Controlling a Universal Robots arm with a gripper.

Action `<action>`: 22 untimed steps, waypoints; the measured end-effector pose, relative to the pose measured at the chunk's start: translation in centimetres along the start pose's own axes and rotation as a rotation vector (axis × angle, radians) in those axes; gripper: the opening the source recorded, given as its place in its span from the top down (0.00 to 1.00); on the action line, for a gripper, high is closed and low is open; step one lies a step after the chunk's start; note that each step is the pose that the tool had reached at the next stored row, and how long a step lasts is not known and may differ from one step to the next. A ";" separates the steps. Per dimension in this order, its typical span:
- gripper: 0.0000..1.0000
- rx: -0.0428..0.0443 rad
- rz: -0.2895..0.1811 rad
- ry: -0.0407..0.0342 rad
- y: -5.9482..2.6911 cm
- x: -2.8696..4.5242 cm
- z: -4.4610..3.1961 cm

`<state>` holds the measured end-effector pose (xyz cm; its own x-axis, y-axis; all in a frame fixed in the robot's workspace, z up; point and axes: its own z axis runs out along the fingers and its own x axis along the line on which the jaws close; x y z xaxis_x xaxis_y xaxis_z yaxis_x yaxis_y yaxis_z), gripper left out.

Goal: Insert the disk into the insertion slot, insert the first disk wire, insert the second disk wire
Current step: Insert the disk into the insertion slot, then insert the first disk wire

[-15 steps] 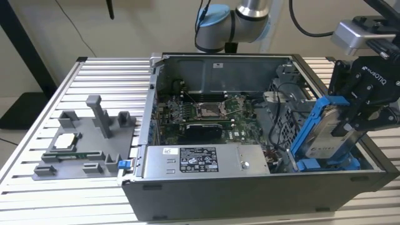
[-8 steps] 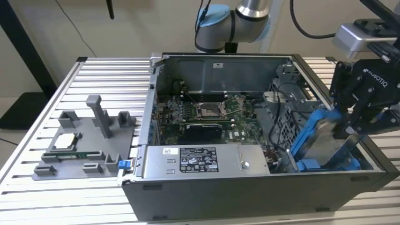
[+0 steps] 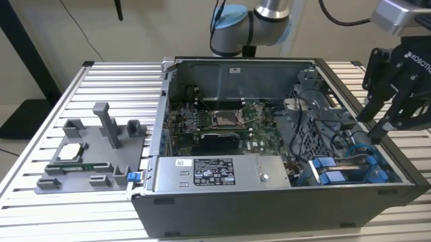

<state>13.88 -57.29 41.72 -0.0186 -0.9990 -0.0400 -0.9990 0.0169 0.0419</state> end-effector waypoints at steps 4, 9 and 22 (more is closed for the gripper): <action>0.00 0.0032 0.000 0.0002 0.88 -0.44 0.04; 0.00 0.0066 0.000 0.0003 1.37 -1.02 0.10; 0.00 0.0184 -0.001 -0.0013 1.84 -2.03 0.30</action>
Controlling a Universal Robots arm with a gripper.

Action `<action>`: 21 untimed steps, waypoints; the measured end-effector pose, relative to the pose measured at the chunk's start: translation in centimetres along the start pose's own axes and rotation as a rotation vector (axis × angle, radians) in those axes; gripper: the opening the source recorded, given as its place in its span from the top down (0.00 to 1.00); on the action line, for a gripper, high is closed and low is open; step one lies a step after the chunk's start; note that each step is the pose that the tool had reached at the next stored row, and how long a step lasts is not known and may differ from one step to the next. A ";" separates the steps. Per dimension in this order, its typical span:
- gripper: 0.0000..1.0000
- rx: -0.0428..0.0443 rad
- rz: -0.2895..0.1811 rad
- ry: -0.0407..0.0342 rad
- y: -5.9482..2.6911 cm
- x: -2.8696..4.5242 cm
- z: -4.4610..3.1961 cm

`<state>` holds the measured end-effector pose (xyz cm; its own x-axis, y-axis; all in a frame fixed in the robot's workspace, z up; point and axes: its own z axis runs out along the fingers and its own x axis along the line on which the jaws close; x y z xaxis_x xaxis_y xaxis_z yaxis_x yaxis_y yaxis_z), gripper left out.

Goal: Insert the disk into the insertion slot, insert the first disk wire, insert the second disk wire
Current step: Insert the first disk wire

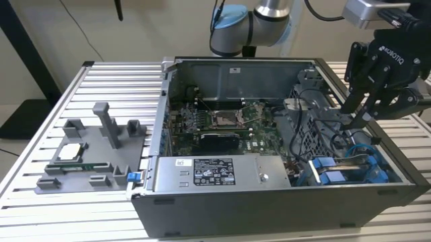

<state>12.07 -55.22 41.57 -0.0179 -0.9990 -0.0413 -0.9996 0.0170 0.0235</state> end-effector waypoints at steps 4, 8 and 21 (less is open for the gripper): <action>0.00 0.0140 -0.001 -0.0027 0.05 -0.09 0.28; 0.00 0.0305 -0.001 -0.0048 0.04 -0.17 0.65; 0.00 0.0407 -0.003 -0.0114 -0.23 -0.63 1.98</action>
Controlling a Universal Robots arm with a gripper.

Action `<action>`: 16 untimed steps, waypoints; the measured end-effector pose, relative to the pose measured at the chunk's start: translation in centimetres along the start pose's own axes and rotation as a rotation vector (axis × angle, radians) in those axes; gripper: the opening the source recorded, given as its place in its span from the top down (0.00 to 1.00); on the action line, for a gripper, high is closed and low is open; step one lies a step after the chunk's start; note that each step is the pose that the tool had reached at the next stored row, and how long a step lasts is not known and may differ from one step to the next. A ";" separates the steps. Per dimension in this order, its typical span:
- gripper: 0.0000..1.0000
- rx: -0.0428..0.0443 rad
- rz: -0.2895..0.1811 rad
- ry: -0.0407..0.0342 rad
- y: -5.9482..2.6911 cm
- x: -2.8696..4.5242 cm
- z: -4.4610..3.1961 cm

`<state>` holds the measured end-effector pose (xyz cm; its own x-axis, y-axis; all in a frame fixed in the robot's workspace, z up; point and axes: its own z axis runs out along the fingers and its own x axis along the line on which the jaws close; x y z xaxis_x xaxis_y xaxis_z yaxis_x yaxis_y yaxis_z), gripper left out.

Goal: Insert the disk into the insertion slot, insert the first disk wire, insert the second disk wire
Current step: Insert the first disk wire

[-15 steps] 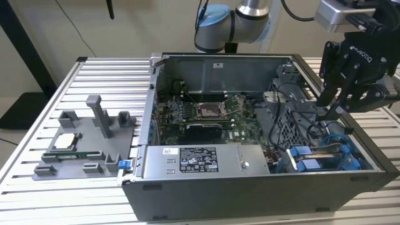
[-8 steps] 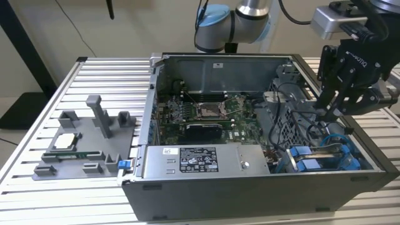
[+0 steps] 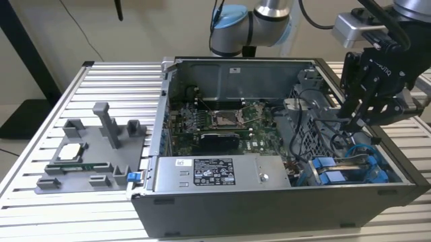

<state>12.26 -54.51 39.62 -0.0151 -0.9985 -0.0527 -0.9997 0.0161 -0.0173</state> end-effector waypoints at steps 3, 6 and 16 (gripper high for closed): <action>0.00 0.0002 -0.001 -0.0003 -0.28 -0.01 0.08; 0.00 0.0002 -0.001 -0.0038 -0.30 0.02 0.44; 1.00 0.0012 -0.001 -0.0093 -0.30 0.04 0.75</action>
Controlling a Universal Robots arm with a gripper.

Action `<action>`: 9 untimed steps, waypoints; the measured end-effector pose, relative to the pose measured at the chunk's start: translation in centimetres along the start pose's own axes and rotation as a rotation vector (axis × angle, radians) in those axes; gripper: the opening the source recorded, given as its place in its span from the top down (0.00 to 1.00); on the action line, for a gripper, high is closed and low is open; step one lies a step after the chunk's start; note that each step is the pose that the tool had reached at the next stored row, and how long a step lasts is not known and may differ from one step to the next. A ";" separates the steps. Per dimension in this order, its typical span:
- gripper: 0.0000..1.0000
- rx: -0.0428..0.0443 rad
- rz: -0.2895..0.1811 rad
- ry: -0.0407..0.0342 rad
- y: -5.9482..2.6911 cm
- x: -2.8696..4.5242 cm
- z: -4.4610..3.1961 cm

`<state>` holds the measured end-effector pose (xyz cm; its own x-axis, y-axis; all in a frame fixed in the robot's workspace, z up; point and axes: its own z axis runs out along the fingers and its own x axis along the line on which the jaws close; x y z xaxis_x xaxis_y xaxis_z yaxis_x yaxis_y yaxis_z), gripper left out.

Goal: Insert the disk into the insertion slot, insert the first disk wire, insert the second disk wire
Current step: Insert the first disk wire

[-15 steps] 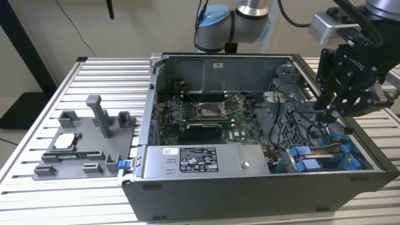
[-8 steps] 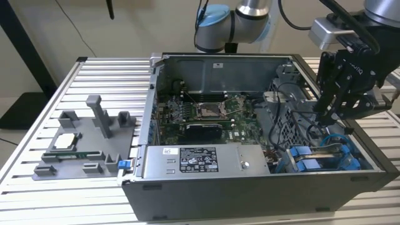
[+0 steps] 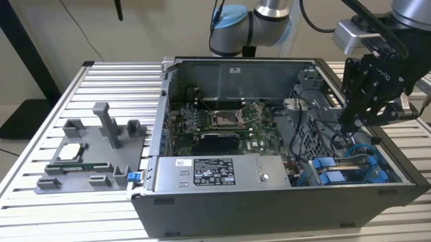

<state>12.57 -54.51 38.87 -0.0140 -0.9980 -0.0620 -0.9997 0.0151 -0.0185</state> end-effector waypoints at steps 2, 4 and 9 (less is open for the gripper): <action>1.00 0.0000 0.000 -0.0002 0.00 0.00 0.00; 1.00 0.0000 0.000 -0.0002 0.00 0.00 0.01; 1.00 0.0000 0.000 0.0001 0.00 0.00 0.01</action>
<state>12.57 -54.51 38.86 -0.0140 -0.9980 -0.0619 -0.9997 0.0151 -0.0185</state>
